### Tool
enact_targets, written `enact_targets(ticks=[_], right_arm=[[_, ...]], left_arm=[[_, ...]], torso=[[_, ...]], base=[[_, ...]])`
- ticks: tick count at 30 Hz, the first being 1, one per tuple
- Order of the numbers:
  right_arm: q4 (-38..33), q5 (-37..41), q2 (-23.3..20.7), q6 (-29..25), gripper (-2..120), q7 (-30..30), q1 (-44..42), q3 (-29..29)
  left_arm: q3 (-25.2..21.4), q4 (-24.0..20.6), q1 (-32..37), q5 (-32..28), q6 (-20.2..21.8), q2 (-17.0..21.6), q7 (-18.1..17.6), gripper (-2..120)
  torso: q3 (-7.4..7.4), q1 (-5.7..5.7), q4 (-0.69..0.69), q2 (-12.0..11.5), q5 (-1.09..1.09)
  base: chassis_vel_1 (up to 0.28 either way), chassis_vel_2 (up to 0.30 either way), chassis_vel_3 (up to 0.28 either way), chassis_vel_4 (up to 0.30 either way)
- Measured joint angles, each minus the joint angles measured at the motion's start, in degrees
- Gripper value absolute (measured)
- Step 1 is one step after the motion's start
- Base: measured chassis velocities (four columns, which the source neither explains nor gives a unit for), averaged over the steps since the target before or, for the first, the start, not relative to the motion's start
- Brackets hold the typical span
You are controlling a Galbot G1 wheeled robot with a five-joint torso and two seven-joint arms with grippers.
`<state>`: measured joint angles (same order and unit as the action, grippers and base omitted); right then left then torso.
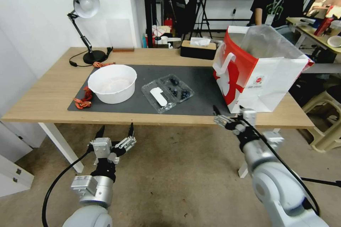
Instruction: Close the takeout container lid, then place the container into the takeout bag.
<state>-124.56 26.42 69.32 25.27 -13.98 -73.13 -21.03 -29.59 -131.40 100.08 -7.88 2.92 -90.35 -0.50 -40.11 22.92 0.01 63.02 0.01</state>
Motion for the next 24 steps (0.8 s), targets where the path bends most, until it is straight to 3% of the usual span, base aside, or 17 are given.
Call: enact_targets(ticks=[7, 13, 24], right_arm=[[7.0, 5.3, -1.3, 1.8, 100, -6.3, 11.7, 8.0], [14.2, 8.6, 0.3, 4.0, 100, -11.4, 20.5, 13.5], [24.2, 10.6, 2.2, 7.6, 100, -15.4, 30.9, 17.9]], left_arm=[[-0.4, 0.3, 0.3, 0.5, -0.8, -1.0, 0.0, 100], [-0.8, 0.6, 0.7, 0.8, -1.6, -1.5, 0.0, 100], [-1.1, 1.4, 0.8, 1.0, -2.5, -1.8, -0.2, 100]], torso=[[0.00, 0.00, 0.00, 0.0, -0.01], [0.00, 0.00, -0.01, 0.0, 0.00], [-0.01, 0.00, -0.01, 0.0, -0.01]], base=[[0.000, 0.000, 0.000, 0.000], [0.000, 0.000, 0.000, 0.000], [0.000, 0.000, 0.000, 0.000]])
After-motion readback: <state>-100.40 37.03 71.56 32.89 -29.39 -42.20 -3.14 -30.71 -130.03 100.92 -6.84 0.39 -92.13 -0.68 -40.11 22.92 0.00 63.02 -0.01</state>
